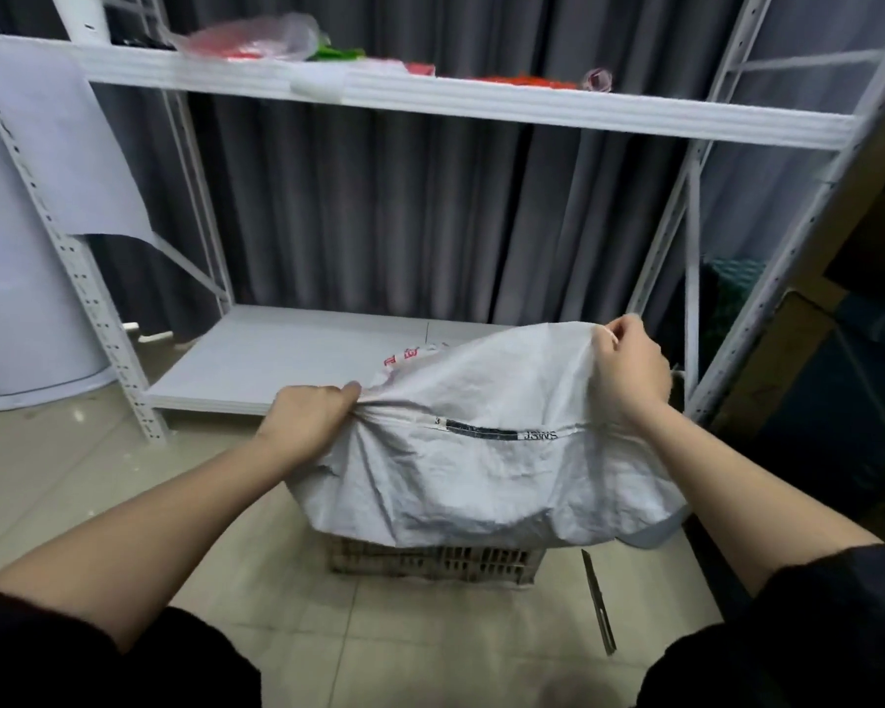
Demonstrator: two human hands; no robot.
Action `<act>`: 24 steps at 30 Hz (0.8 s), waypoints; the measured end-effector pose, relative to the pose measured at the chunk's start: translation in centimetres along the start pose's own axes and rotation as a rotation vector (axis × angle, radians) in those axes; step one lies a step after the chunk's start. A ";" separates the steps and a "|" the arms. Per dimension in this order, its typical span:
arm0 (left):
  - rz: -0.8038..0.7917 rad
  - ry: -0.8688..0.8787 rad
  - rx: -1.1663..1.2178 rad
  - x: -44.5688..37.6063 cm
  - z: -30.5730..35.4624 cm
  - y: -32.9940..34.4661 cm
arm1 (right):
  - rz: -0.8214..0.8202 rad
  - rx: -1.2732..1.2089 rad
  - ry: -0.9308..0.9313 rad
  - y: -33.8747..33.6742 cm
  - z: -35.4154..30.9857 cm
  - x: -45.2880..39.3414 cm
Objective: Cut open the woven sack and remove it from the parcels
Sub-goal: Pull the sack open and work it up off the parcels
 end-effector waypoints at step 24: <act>-0.086 0.053 0.057 -6.2 -1.5 -3.4 | -0.277 0.244 -0.251 6.0 2.7 3.3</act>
Point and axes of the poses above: each hand's wrist, its own x-axis away from the middle knuckle, its own y-axis out of the palm, z = x × y, the point moved 5 cm from there along -x, towards the middle knuckle, and after that the axes turned 2 degrees about -y, right-handed, at the moved point
